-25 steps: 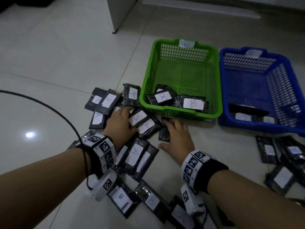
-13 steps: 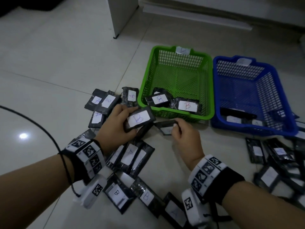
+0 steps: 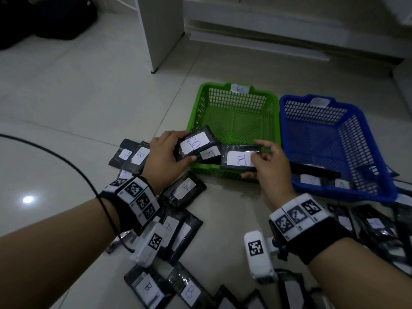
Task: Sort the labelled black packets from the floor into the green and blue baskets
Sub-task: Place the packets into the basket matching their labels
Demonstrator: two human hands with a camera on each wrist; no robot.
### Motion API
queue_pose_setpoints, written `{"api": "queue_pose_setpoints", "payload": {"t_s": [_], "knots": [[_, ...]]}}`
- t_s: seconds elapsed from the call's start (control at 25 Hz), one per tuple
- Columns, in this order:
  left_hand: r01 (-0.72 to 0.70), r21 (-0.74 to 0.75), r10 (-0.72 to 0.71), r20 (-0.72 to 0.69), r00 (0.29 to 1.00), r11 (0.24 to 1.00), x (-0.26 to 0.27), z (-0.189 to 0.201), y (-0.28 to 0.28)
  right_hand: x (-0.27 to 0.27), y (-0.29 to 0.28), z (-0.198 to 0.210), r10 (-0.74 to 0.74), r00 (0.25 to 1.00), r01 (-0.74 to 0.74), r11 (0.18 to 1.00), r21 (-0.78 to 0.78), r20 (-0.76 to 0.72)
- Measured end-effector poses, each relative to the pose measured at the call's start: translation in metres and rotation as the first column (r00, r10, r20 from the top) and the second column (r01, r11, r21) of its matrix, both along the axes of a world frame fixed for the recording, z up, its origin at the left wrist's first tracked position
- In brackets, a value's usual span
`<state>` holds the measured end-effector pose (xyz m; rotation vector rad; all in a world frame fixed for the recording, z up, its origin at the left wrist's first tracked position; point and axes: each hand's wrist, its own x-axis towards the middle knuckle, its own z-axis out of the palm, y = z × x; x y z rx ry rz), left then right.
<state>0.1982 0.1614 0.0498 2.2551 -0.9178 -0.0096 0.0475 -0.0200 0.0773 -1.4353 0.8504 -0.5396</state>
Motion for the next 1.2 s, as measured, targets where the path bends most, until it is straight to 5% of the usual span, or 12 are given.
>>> {"api": "queue_pose_setpoints", "payload": {"t_s": [0.12,0.4,0.52,0.6,0.72,0.8,0.88,1.04,1.2], "knots": [[0.024,0.063,-0.024,-0.004,1.000,0.998,0.008,-0.005,-0.022,0.009,-0.021,-0.009,-0.053,0.993,0.031,0.981,-0.193,-0.110],[0.087,0.411,-0.085,-0.025,0.996,0.908,0.015,-0.016,-0.066,0.011,-0.036,-0.024,-0.049,0.904,-0.172,0.867,-0.467,-0.425],[0.136,0.275,-0.117,-0.084,0.990,0.952,0.014,-0.015,-0.055,0.007,-0.024,-0.024,-0.083,0.863,-0.238,0.804,-0.545,-0.499],[0.105,0.163,-0.090,-0.092,0.992,0.981,0.009,-0.010,-0.032,0.006,-0.003,-0.020,-0.088,0.907,-0.212,0.749,-0.628,-0.412],[0.032,0.090,-0.028,-0.038,0.999,0.995,-0.002,-0.008,0.019,0.010,0.040,-0.022,0.126,0.963,-0.254,0.718,-0.648,-0.239],[-0.039,0.119,0.045,-0.049,0.998,0.992,-0.008,-0.016,0.061,0.019,0.069,-0.034,0.323,0.896,-0.442,0.699,-0.562,-0.303],[-0.114,0.210,0.132,-0.073,0.989,0.971,-0.011,-0.029,0.095,0.029,0.088,-0.050,0.435,0.764,-0.641,0.595,-0.484,-0.476],[-0.133,0.485,0.252,-0.189,0.949,0.864,-0.020,-0.044,0.132,0.045,0.104,-0.070,0.417,0.481,-0.876,0.273,-0.399,-0.771],[-0.136,0.475,0.277,-0.241,0.930,0.870,-0.030,-0.050,0.138,0.050,0.104,-0.082,0.317,0.420,-0.908,0.127,-0.400,-0.850]]}}
